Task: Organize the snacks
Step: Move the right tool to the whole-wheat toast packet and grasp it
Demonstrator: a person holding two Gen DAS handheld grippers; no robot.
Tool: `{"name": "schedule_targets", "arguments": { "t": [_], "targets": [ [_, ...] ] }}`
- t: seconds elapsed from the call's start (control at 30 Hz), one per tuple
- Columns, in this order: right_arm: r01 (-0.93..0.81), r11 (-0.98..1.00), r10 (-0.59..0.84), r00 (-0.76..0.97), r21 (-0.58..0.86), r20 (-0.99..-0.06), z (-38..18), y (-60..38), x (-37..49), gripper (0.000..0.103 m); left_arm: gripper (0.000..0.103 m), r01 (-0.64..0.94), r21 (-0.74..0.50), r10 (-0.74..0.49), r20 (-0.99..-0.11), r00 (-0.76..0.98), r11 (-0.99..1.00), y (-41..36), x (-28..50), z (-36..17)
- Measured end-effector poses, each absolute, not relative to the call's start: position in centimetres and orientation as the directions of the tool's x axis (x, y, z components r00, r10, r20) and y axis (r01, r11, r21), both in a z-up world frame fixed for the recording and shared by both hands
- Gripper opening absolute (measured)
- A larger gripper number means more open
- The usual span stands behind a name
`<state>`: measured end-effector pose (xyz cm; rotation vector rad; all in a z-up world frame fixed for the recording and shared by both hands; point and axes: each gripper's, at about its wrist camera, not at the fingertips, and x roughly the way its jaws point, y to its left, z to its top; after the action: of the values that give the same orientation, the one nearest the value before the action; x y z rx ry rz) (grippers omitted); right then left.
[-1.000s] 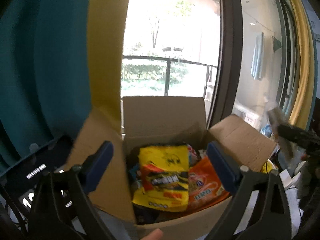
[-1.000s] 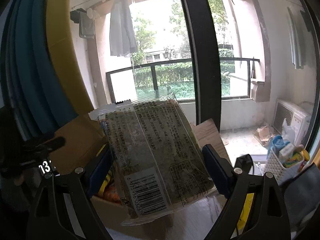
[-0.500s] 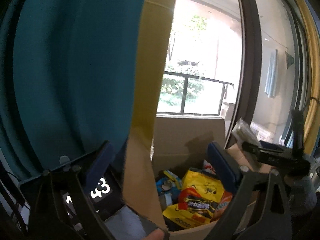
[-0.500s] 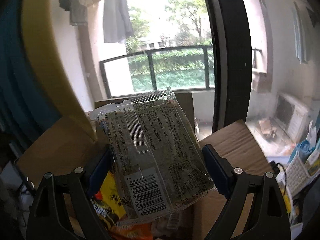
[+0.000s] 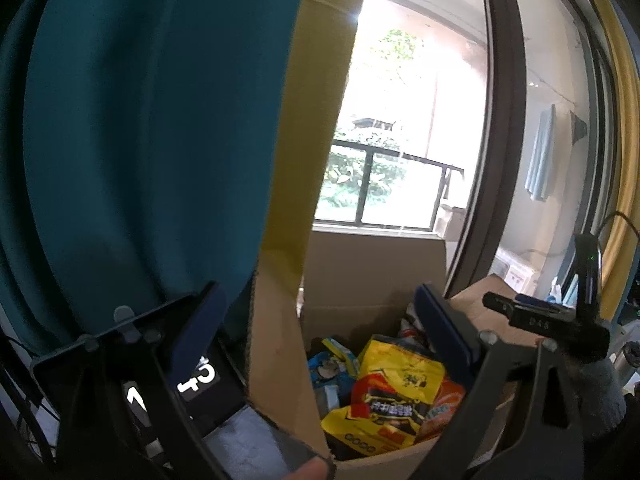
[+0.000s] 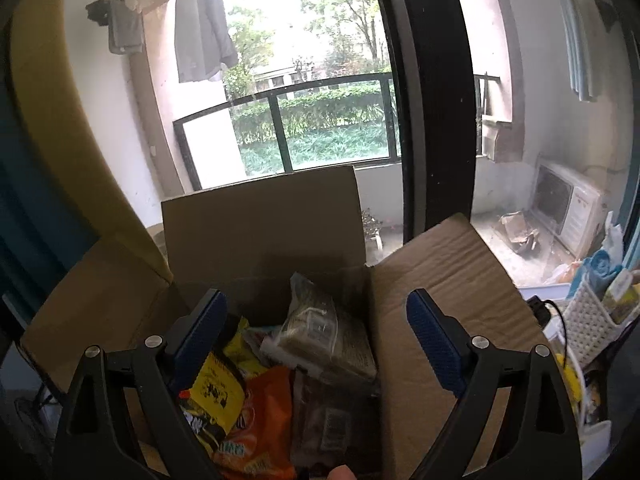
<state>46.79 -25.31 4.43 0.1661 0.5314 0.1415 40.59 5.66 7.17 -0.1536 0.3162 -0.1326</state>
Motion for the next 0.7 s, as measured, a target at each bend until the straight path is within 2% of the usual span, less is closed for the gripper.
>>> {"name": "schedule_targets", "arguments": {
  "t": [0.43,0.7],
  "targets": [
    [-0.115,0.979,0.185,0.854,0.17,-0.487,5.4,-24.8,40.0,0.093,0.096,0.163,-0.181,-0.209,-0.282,0.936,0.97,4.2,37.2,8.4],
    [-0.174,0.973,0.227,0.841,0.15,-0.492,5.2,-23.2,35.7,0.093,0.096,0.182,-0.177,-0.231,-0.317,0.92,0.967,3.5,33.7,7.5]
  ]
}}
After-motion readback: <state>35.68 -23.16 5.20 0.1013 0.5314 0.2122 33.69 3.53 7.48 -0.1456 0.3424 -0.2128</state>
